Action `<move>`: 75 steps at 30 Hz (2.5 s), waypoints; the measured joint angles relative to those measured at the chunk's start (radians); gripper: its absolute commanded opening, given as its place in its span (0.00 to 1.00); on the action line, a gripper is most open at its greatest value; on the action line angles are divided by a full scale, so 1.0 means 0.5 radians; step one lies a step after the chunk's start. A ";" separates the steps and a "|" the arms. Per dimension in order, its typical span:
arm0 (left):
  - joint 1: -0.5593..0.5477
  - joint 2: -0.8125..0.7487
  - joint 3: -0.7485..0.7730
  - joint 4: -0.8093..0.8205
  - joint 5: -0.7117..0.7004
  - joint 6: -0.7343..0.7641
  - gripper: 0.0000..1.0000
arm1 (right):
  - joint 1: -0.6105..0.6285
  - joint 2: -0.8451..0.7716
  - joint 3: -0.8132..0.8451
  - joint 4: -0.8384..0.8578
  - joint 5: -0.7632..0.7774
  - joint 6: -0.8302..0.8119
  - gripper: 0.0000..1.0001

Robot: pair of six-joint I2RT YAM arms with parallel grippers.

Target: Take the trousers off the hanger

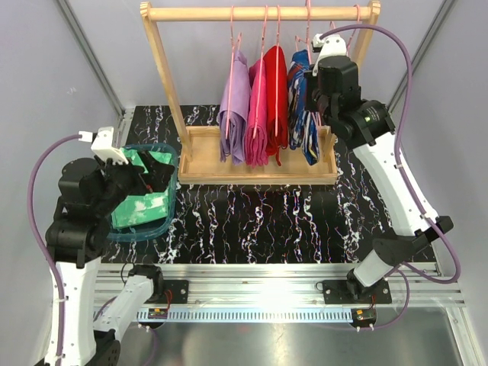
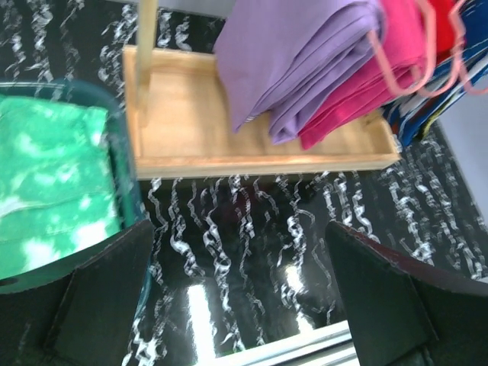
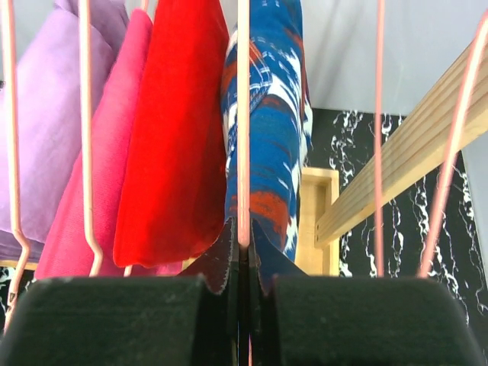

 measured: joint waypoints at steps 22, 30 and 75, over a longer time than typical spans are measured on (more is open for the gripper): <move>-0.932 0.230 0.165 0.848 -0.142 0.021 0.99 | -0.012 -0.217 0.248 -0.161 -0.169 0.088 0.00; -2.085 0.749 0.342 1.118 -1.045 0.475 0.99 | -0.015 -0.865 -0.094 -0.432 -0.336 0.289 0.00; -2.785 2.174 1.178 1.743 -1.935 1.241 0.00 | -0.015 -1.525 -0.337 -0.875 -0.649 0.542 0.00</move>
